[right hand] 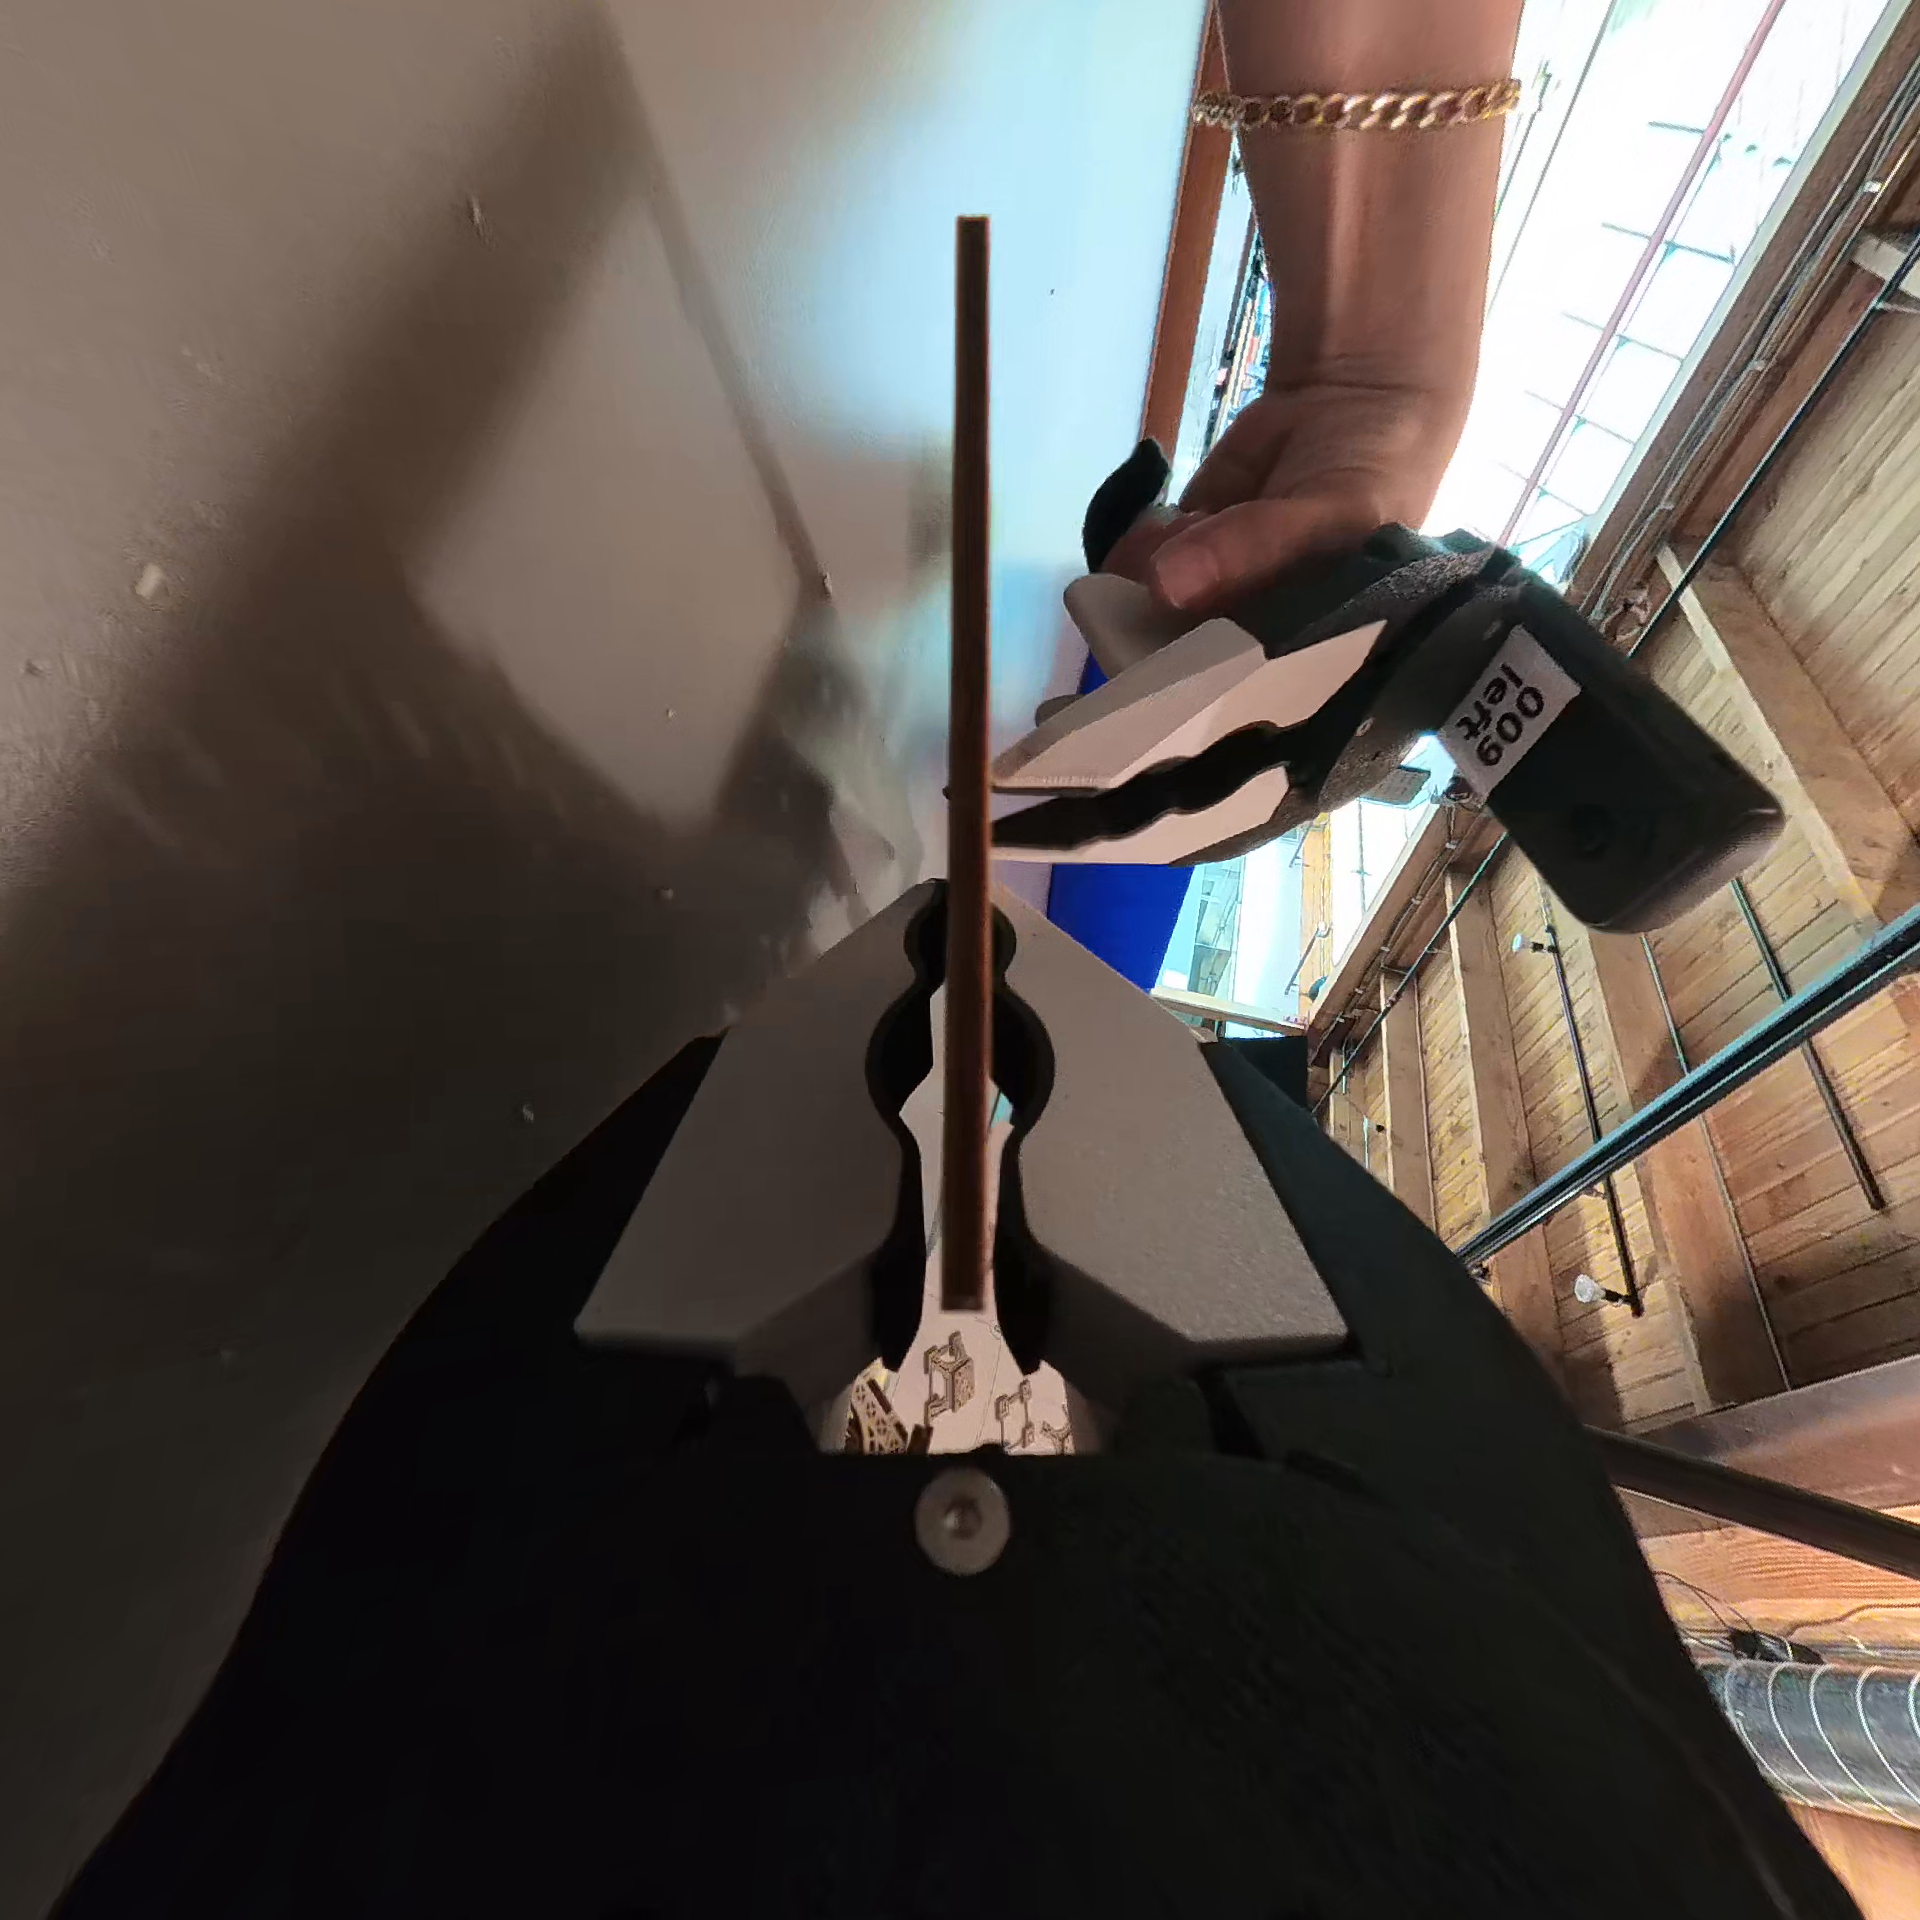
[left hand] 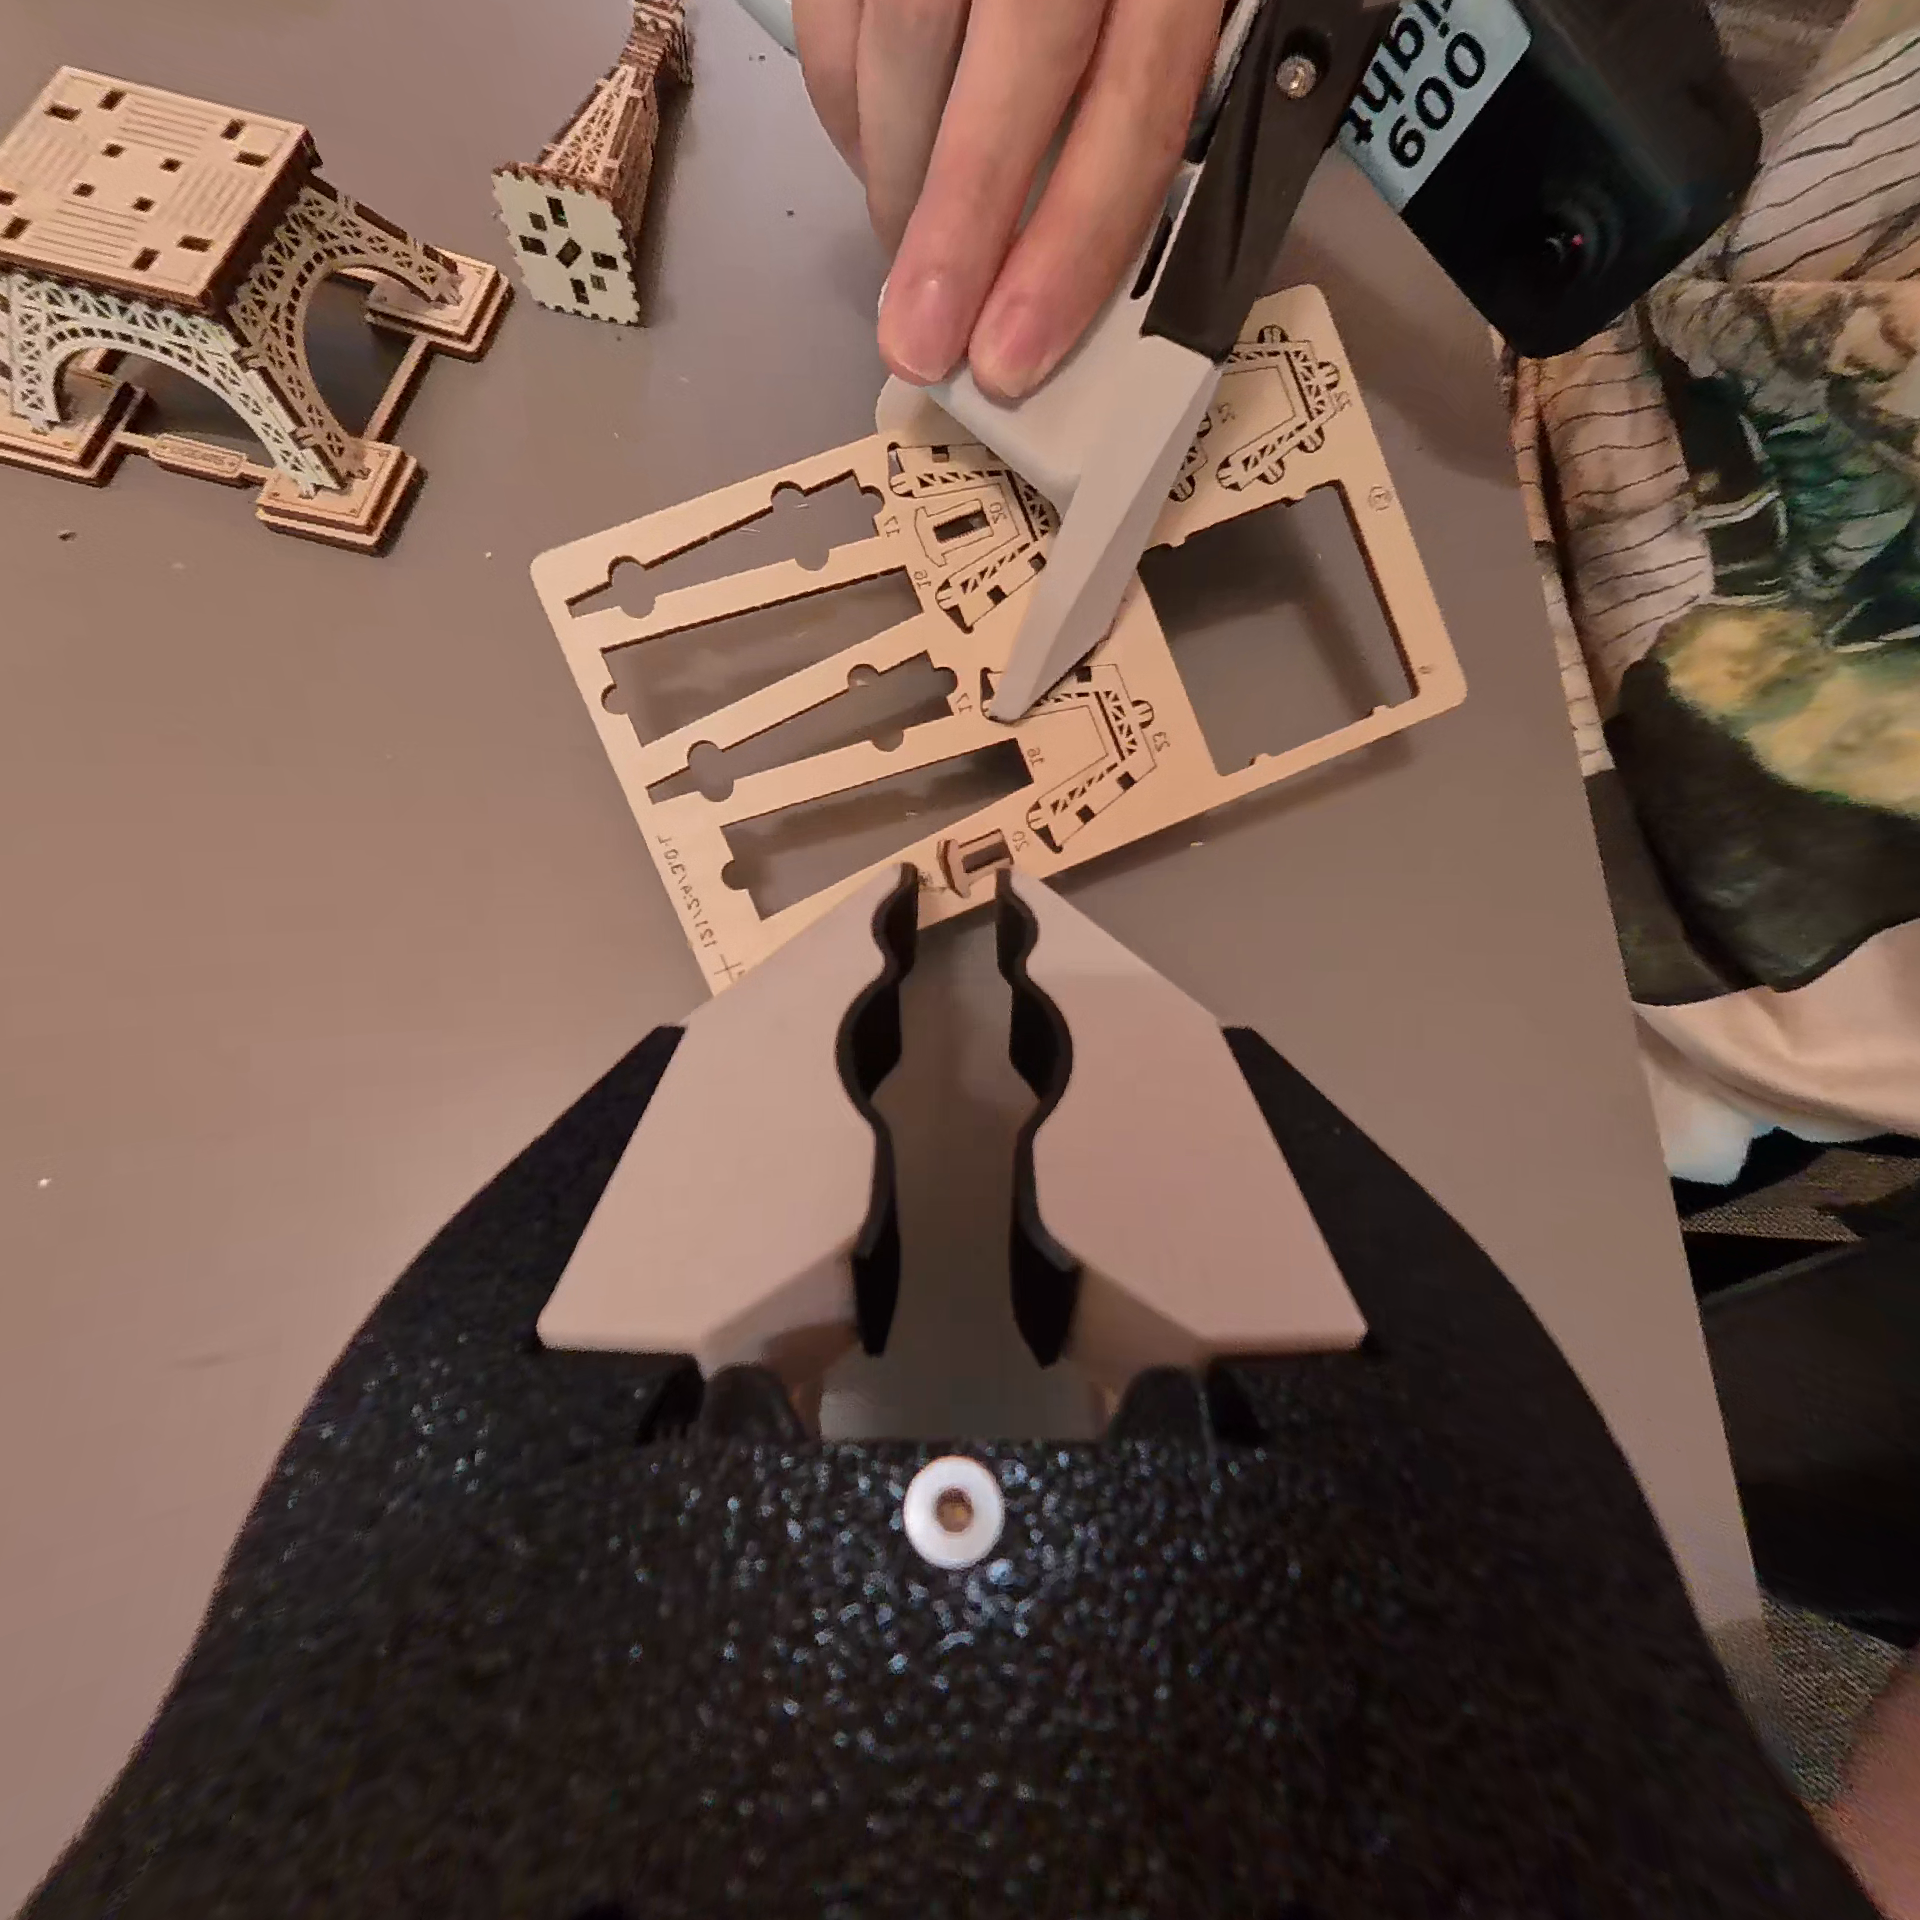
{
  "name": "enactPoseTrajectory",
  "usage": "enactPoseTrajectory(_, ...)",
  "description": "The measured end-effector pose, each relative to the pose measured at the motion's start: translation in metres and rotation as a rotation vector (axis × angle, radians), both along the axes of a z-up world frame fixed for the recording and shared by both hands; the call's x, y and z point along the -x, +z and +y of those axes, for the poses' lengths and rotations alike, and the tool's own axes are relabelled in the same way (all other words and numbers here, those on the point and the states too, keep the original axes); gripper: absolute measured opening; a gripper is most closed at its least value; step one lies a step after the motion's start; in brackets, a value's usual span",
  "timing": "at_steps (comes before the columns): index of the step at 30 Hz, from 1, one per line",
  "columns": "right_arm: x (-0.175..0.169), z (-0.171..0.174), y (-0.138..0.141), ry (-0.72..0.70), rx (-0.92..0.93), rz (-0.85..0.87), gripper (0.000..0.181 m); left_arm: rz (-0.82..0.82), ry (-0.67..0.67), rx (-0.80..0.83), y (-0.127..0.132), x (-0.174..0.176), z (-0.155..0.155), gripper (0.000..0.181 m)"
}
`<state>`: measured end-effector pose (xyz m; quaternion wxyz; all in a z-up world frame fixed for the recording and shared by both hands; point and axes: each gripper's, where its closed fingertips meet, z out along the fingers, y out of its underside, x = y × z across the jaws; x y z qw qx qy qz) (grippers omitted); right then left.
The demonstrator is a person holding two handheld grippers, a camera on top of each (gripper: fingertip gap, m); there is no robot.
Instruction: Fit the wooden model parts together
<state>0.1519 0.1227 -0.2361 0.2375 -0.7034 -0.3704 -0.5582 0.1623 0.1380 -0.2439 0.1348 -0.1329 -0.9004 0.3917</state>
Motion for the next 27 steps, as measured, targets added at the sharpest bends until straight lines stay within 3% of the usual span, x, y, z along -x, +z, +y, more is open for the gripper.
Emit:
enactPoseTrajectory(18, 0.003, 0.001, -0.009, 0.020, 0.043, 0.002, 0.002, 0.049, -0.051, -0.005, -0.009, 0.005, -0.008, 0.001)
enactPoseTrajectory(27, 0.003, 0.001, -0.005, 0.009, 0.034, -0.014, 0.001, 0.045, -0.053, -0.016, -0.006, 0.000, 0.001, 0.011)
